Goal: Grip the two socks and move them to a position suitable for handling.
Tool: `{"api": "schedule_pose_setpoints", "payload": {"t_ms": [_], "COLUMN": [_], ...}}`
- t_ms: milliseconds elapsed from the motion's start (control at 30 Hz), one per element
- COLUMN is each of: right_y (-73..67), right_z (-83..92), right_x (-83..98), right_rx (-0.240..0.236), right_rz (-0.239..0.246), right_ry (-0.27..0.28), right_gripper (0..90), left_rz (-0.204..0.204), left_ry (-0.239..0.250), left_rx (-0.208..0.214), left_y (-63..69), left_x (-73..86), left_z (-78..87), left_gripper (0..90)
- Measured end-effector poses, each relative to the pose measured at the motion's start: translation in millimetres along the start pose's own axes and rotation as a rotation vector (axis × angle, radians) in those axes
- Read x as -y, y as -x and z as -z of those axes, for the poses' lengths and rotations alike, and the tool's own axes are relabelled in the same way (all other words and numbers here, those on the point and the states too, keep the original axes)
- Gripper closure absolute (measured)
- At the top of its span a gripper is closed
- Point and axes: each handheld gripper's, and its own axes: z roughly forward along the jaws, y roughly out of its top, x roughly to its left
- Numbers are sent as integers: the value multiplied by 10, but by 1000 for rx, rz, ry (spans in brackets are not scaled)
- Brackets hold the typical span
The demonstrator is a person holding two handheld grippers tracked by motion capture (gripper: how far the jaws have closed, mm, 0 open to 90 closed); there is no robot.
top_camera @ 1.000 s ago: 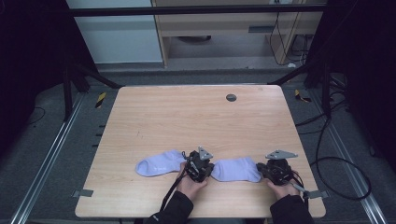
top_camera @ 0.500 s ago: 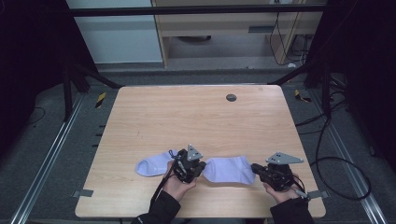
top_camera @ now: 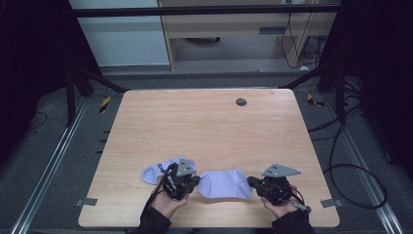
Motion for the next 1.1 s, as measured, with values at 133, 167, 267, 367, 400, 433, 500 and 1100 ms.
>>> {"api": "schedule_pose_setpoints", "payload": {"t_ms": [133,167,267,367,400,433,500,1100], "right_y": [-75,-98,-148,-185,-194,-203,-216,-110], "right_z": [-65,-93,-150,-193,-211,-226,-256,-281], "right_x": [20,32,54,71,79,87,103,150], "right_rx": [-23,-28,-35,-41,-40,-41,-38,24], "right_rz": [-1,1,8,5,8,11,16,5], "right_ry": [-17,-23,-42,-56,-62,-70,-82,-80], "right_gripper": [866,866,865,865,865,864,863,648], "left_rz": [4,7,15,31,26,27,26,69], "left_ry": [-8,-11,-26,-40,-46,-47,-58,13], "left_rx": [-5,-7,-3,9,9,6,5,-27], "left_y": [-48,-63,-99,-132,-140,-141,-146,-253], "left_x": [105,132,231,300,310,318,343,368], "left_z": [32,33,10,-27,-37,-46,-72,32], "left_gripper": [888,888,888,888,888,888,888,664]}}
